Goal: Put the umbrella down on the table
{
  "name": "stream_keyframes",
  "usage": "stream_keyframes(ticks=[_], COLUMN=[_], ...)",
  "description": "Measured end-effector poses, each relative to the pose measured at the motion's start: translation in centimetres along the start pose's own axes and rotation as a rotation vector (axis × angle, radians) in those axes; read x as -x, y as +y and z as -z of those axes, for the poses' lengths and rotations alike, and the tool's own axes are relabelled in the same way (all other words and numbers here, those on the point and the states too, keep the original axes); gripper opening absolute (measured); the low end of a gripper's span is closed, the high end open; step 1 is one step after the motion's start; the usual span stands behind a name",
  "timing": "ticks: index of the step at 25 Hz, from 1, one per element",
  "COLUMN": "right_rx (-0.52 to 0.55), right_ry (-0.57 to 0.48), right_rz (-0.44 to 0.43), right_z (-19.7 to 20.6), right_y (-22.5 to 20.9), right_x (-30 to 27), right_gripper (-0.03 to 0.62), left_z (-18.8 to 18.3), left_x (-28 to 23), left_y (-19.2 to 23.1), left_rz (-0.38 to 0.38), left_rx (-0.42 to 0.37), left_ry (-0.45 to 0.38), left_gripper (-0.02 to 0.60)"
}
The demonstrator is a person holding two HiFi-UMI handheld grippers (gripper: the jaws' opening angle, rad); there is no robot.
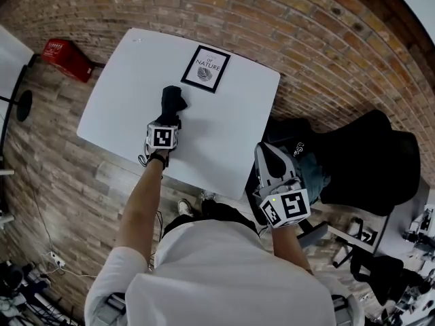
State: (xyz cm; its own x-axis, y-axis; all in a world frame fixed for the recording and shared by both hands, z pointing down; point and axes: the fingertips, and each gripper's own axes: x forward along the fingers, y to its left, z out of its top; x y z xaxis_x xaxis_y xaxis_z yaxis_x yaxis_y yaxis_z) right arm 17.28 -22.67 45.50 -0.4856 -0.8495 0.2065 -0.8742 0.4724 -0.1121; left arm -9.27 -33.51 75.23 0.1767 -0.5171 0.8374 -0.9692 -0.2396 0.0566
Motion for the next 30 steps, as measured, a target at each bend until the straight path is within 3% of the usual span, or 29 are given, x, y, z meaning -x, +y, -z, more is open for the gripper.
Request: stream_keyframes(ticks=[11,17,23,30], right_rx=[-0.006,-0.012,-0.001,0.006], right_ry=[0.002,-0.007,-0.050,-0.090], right_rz=[0.021,0.023,0.016,-0.025], right_z=[0.3,0.3,-0.5,-1.7], right_y=[-1.5,-1.9,-2.1,1.0], right_x=[0.8,1.7,1.5,1.6], right_gripper=[0.020,0.020,0.020,0.020], left_z=[-0.2,-0.2,-1.4,-2.1], left_x=[-0.3,0.4,3.0,7.7], left_y=[0.3,0.5,-0.6,0.1], left_rz=[-0.009,-0.074,-0.032,-0.025], left_rx=[0.026,0.028,0.067,0.078], left_ry=[-0.052,-0.088,-0.183,-0.268], left_gripper=[0.296,0.331,0.333,0.333])
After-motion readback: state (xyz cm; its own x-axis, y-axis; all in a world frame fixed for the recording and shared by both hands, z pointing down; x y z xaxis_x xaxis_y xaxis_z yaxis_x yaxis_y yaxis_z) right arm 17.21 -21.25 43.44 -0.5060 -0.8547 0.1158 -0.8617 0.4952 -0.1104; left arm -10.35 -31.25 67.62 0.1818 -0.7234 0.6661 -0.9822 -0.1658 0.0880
